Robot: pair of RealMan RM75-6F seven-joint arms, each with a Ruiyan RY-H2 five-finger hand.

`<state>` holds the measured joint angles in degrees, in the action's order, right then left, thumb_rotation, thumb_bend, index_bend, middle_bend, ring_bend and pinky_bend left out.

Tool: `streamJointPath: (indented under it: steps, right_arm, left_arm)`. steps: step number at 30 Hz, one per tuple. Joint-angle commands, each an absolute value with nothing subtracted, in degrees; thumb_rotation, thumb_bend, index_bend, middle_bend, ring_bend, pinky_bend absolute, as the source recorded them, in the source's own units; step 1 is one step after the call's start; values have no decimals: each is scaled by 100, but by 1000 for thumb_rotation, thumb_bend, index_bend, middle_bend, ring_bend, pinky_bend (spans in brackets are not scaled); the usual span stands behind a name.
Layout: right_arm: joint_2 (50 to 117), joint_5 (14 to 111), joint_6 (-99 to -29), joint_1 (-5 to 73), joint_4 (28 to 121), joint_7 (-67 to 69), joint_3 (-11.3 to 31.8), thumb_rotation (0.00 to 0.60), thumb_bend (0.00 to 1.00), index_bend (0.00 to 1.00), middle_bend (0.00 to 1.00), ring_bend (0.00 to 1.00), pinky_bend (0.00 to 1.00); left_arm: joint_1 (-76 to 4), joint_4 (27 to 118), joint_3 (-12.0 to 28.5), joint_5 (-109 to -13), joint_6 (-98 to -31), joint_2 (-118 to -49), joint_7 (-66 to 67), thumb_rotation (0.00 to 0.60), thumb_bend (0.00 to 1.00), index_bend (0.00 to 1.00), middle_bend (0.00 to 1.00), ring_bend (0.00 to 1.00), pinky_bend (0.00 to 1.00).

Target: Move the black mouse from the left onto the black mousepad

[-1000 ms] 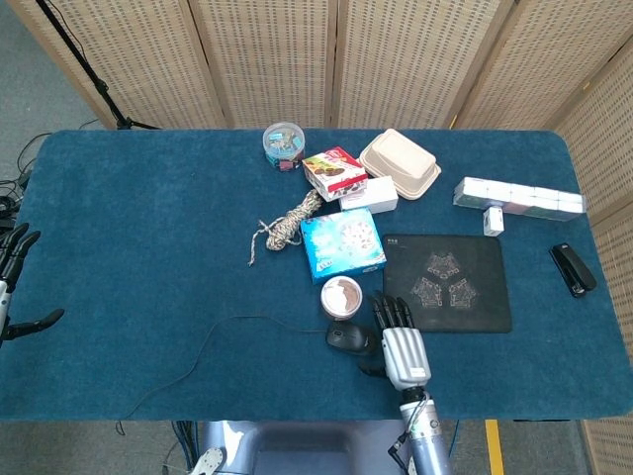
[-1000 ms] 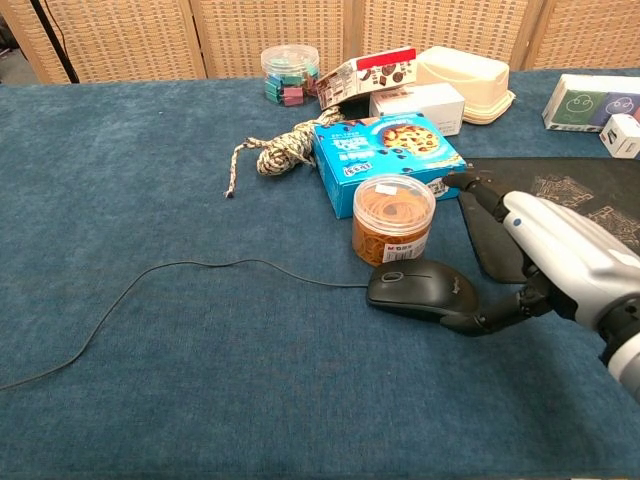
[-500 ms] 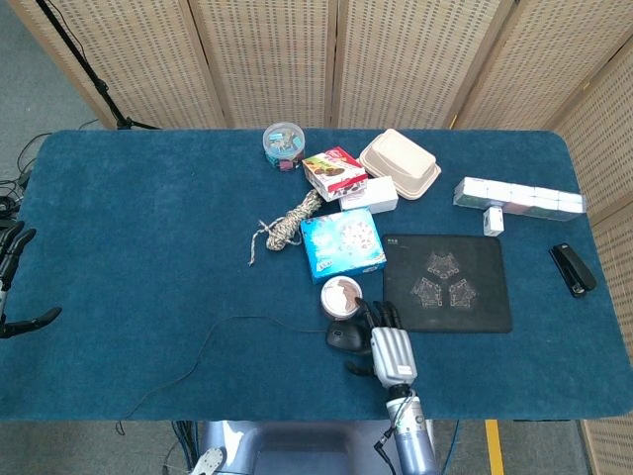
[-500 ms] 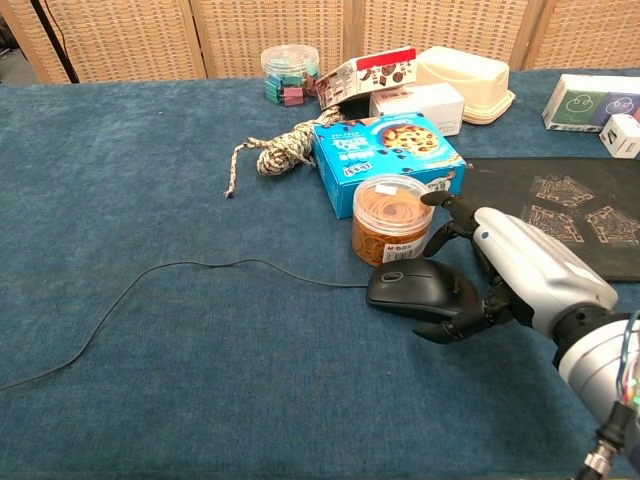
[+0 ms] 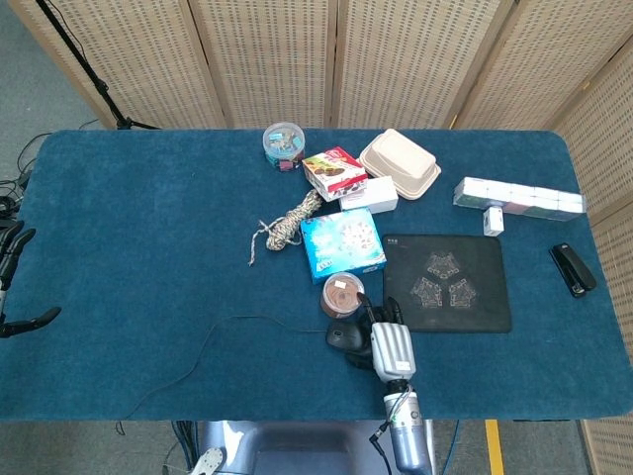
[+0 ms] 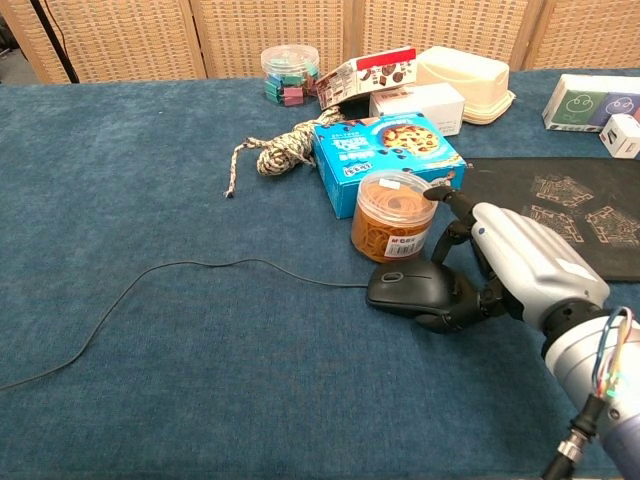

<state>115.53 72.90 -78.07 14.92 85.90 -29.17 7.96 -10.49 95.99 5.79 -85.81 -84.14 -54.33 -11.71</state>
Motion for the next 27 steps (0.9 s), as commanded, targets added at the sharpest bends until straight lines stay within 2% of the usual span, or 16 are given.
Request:
streamJointPath:
  steps: [1,10,27]
  right_arm:
    - [11561,7348,-7857,1488,8567,-2883,779,600,0,335,481,314,151]
    - [11558,7624,-8072,1443,8521,-2672,699,600,97,377,530,349,158]
    - [11332,8103,-8467,1423,9007,-2770,750,600,111,378,530,349,158]
  left_arm:
    - [-1047,9603,577,-8588,-8416,-5434,-1168,600,105,0,0,0,0]
    - [-1045,9606,575,-8601,-8410,-5432,-1176,600,106,0,0,0,0]
    - [-1020,9619,570,-8615,-8431,-5409,-1218,600,106,0,0,0,0]
